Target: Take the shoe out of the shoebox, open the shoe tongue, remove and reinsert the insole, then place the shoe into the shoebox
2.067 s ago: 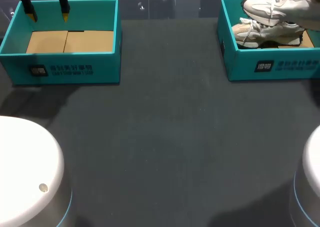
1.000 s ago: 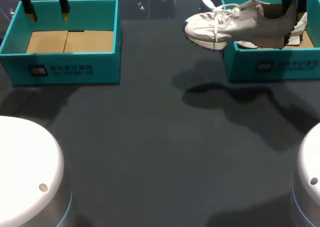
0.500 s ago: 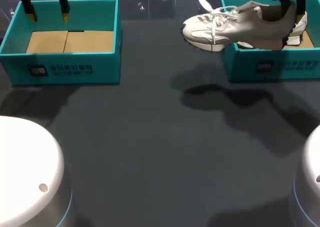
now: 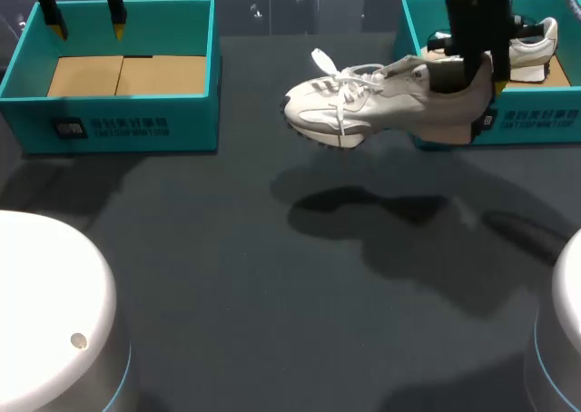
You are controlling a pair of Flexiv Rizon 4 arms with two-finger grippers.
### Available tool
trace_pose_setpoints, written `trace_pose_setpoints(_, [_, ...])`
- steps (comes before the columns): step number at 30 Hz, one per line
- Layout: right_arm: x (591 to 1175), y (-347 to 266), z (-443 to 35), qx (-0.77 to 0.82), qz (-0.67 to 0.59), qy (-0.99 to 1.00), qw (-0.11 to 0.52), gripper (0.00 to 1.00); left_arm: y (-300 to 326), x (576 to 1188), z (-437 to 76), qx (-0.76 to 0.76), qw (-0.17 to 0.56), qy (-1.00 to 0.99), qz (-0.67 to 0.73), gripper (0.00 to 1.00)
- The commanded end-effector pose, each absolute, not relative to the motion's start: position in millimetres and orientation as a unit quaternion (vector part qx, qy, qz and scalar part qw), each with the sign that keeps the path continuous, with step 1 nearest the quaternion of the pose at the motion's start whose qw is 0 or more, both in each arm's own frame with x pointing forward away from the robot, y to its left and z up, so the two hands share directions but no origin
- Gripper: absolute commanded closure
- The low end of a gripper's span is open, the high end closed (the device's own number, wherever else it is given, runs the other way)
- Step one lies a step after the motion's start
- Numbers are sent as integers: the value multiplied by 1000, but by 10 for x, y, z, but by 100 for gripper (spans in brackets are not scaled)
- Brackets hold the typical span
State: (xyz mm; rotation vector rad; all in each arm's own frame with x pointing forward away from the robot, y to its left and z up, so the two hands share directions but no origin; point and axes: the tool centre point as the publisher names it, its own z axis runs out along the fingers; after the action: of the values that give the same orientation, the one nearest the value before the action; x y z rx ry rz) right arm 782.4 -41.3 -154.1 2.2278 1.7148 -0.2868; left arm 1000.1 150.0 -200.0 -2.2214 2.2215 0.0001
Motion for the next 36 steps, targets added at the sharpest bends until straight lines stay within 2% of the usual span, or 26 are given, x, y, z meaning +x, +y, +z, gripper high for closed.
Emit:
trace_pose_setpoints(1, [7560,-161,-1743,775,-97,601,171,100,1499,10000,-2000,-707,0,707,0,0])
trace_pose_setpoints(18, [7456,-88,-1831,778,-100,598,162,100,1499,10000,-2000,-707,0,707,0,0])
trace_pose_setpoints(26, [7207,339,-2229,755,-100,625,171,100,1499,10000,-2000,-707,0,707,0,0])
trace_pose_setpoints(36, [7021,493,-2630,747,-90,638,163,100,1499,10000,-2000,-707,0,707,0,0])
